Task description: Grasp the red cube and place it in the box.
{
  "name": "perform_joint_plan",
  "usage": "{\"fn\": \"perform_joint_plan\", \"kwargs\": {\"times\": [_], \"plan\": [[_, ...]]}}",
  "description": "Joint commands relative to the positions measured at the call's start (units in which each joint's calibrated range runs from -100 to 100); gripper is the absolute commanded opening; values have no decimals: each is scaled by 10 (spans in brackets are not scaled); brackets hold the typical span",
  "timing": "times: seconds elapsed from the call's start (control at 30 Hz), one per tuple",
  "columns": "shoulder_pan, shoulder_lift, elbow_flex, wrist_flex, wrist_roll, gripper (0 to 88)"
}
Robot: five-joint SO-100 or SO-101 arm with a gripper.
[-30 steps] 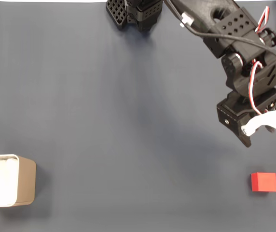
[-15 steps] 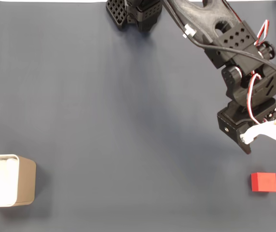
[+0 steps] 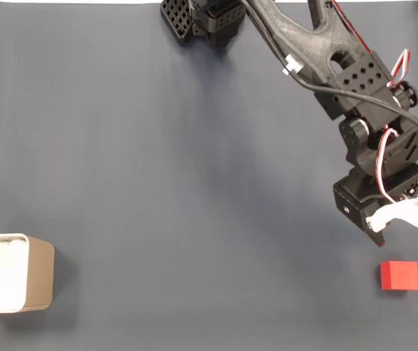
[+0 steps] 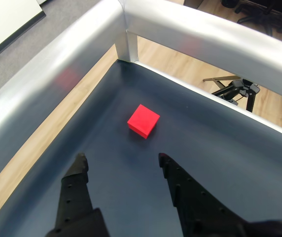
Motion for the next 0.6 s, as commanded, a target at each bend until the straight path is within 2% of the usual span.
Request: {"fn": "perform_joint_plan", "kwargs": {"times": [0.0,0.57], "plan": [[5,-3,-37,-13,-4,347],[20,63,-72,-52,0,371]]}}
